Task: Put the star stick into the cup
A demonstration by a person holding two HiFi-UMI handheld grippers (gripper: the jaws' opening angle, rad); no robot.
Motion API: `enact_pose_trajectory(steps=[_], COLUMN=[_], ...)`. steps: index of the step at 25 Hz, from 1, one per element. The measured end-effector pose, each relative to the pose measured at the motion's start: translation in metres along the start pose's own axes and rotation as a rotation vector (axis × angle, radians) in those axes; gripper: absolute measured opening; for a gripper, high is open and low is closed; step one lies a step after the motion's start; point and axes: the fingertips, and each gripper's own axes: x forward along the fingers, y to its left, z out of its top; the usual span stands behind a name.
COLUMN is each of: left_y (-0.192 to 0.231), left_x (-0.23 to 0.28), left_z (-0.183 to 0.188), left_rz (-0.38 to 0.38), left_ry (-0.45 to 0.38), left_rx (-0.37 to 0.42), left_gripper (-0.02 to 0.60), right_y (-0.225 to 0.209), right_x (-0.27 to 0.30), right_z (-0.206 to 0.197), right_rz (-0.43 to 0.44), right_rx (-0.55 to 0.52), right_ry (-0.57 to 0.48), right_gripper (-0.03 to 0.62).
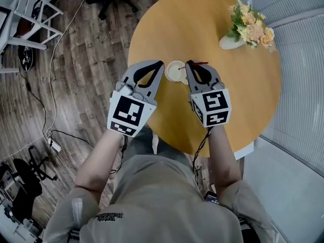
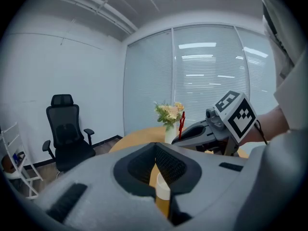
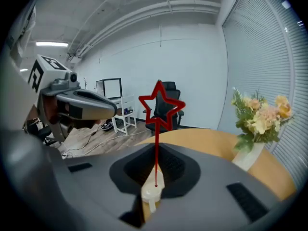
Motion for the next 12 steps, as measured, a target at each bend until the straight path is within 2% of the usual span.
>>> enact_pose_trajectory(steps=[6, 12], left_y=[-0.009, -0.015], left_x=[0.015, 0.017], left_z=[-0.043, -0.066], left_rz=[-0.036, -0.048], left_ry=[0.096, 0.144], left_rx=[-0.010, -0.014], left_gripper=[0.021, 0.021], right_y=[0.001, 0.004], right_x=[0.023, 0.033], right_z=[-0.037, -0.049], right_rz=[0.030, 0.055], right_rx=[0.056, 0.134], right_ry=[0.070, 0.083], right_gripper=[0.035, 0.035])
